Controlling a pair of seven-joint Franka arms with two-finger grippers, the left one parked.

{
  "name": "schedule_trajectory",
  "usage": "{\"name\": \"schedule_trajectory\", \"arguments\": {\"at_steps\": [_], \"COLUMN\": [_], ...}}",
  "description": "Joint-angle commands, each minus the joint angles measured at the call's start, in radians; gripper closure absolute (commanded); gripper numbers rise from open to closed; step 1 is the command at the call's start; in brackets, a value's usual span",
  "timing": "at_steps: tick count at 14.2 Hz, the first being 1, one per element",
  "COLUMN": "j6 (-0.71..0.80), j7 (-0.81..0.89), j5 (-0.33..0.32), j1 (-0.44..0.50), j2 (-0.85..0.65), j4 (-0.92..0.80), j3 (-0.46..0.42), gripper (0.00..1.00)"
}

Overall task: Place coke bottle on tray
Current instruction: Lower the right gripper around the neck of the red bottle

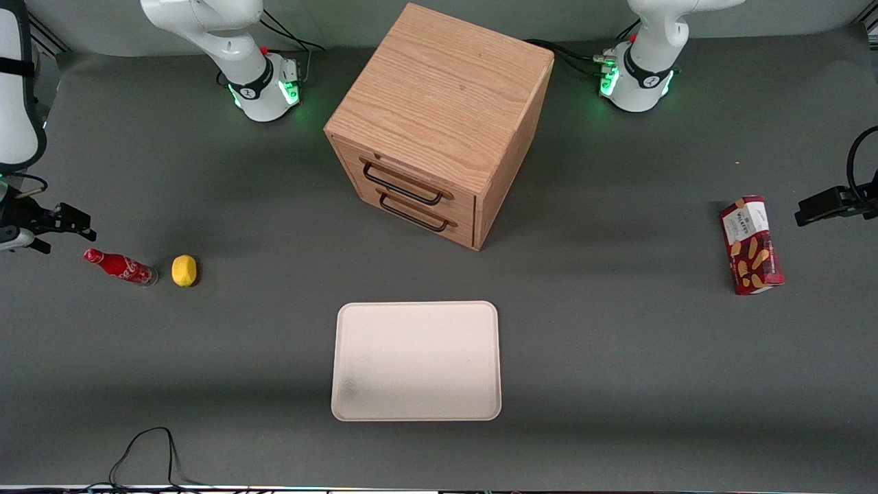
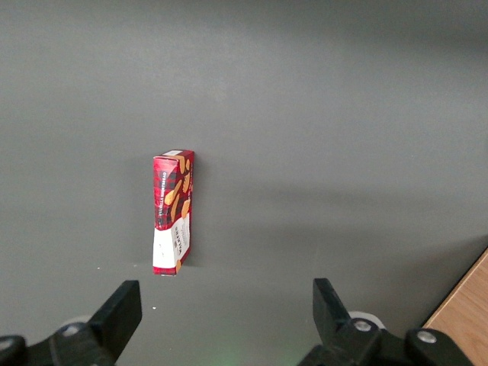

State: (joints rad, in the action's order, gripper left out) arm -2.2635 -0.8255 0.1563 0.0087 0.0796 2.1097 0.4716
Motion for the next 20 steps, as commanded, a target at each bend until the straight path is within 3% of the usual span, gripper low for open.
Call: {"name": "schedule_trajectory", "arguments": {"at_steps": [1, 3, 16, 17, 19, 20], "j6": [-0.057, -0.086, -0.195, -0.195, -0.186, -0.186], "j7": [-0.104, -0.142, -0.149, -0.149, -0.15, -0.155], "j5": [0.09, 0.121, 0.131, 0.131, 0.131, 0.131], "j1": [-0.006, -0.013, -0.015, -0.015, -0.013, -0.013], "j2": [0.06, 0.086, 0.155, 0.155, 0.154, 0.152], "j4": [0.001, 0.006, 0.052, 0.052, 0.049, 0.047], "j3": [0.004, 0.004, 0.002, 0.002, 0.001, -0.002], "gripper": [0.0, 0.0, 0.0, 0.06, 0.44, 0.56]}}
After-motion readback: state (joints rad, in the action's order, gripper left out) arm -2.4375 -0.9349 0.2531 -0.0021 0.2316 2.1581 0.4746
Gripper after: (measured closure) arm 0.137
